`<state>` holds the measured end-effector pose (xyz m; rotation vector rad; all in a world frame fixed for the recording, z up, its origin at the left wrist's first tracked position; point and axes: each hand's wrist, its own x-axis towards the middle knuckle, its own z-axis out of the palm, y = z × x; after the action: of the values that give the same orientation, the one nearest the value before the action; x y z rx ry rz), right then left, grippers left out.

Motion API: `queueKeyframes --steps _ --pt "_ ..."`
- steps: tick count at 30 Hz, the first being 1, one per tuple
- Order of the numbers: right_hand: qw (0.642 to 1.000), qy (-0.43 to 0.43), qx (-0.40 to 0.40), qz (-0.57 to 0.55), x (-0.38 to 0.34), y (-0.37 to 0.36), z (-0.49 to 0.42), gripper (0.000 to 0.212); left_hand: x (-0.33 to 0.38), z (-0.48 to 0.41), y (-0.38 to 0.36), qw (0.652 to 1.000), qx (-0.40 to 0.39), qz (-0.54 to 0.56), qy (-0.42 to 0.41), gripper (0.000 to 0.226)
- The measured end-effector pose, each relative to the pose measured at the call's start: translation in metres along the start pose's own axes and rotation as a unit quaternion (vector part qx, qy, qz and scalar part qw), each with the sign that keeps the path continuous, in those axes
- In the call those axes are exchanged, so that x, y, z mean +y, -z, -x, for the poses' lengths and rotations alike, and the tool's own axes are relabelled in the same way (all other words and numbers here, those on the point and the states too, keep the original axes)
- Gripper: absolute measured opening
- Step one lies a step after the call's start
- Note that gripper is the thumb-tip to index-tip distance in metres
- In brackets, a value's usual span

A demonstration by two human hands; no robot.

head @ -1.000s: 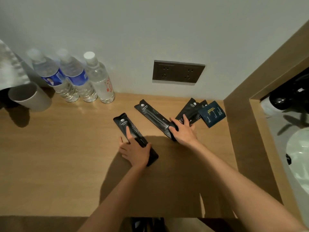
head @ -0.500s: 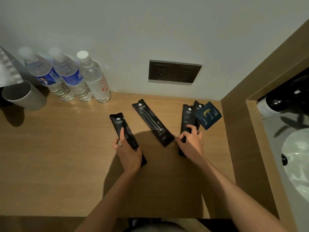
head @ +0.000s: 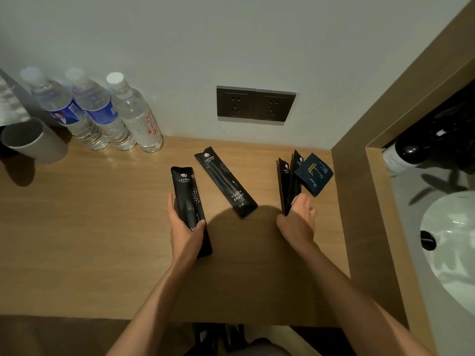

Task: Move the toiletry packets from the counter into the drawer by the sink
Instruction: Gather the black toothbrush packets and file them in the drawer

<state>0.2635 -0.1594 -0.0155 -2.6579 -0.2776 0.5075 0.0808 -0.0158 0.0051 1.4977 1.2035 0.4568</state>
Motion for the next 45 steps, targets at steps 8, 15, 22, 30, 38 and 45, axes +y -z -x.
queueKeyframes --steps 8,15,22,30,38,45 --pt "0.998 0.057 -0.024 0.021 0.014 0.006 0.010 0.079 0.012 0.024 0.001 0.997 -0.031 -0.031 -0.070 0.084" --pt "0.991 0.108 -0.001 0.079 0.030 0.011 0.014 0.079 0.004 0.039 -0.002 0.978 -0.091 -0.150 -0.112 0.038" --pt "0.987 0.153 0.018 0.046 0.043 0.021 0.016 0.064 0.017 0.051 -0.007 0.981 -0.104 -0.136 -0.087 0.027" --pt "0.954 0.292 0.046 -0.038 0.025 0.057 0.066 0.060 0.051 0.073 -0.003 0.991 -0.085 -0.070 -0.079 0.025" --pt "0.919 0.375 0.117 -0.018 0.007 0.082 0.140 0.069 0.077 0.102 0.002 0.987 -0.136 0.081 -0.040 0.031" --pt "0.883 0.440 0.161 0.027 0.010 0.079 0.205 0.074 0.085 0.148 0.025 0.968 -0.178 0.177 -0.012 0.039"
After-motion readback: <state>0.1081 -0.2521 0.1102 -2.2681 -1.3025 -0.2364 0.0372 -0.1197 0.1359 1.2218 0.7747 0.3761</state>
